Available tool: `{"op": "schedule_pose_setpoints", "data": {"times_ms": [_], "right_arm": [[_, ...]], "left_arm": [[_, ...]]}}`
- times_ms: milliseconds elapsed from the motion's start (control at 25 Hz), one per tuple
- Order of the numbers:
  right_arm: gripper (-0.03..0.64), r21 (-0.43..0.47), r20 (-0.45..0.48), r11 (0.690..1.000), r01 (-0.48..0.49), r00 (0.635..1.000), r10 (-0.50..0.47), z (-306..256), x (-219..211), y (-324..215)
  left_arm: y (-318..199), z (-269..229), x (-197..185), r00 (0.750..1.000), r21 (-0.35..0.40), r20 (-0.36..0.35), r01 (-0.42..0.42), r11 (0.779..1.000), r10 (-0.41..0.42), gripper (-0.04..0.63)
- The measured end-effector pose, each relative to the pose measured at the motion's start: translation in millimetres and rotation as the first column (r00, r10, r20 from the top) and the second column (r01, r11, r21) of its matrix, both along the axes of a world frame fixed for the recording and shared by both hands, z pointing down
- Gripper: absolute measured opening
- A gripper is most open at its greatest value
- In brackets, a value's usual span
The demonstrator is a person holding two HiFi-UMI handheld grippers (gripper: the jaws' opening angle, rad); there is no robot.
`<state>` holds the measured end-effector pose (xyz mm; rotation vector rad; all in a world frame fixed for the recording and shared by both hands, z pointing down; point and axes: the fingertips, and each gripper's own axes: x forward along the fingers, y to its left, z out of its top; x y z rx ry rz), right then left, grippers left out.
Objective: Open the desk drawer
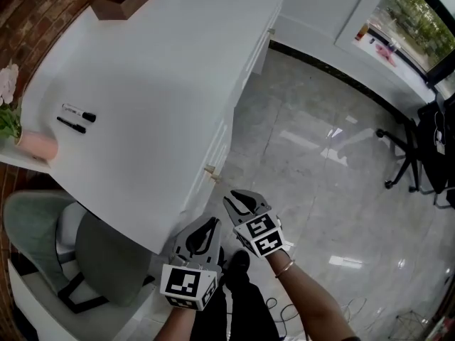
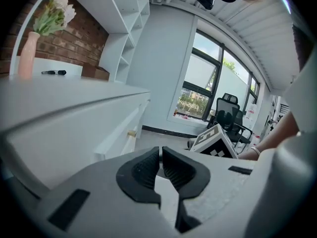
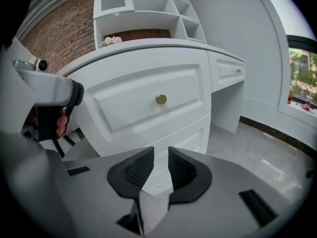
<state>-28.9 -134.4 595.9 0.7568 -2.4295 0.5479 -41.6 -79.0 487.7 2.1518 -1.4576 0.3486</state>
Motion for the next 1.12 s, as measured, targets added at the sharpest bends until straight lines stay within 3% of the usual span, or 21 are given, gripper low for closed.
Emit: {"op": "schedule_pose_setpoints", "data": {"times_ms": [320, 560, 1120], "right_arm": [[0.069, 0.035, -0.046, 0.998, 0.060, 0.997, -0.058, 53, -13, -16], [0.075, 0.013, -0.089, 0.995, 0.101, 0.991, -0.099, 100, -21, -31], [0.110, -0.017, -0.193, 0.963, 0.267, 0.945, -0.266, 155, -49, -51]], "left_arm": [[-4, 49, -3, 1.000, -0.032, -0.016, 0.017, 0.999, -0.018, 0.026], [-4, 81, -12, 0.998, -0.054, -0.032, 0.053, 0.997, -0.054, 0.026], [-10, 105, -13, 0.995, -0.037, -0.074, 0.060, 0.998, -0.063, 0.026]]}}
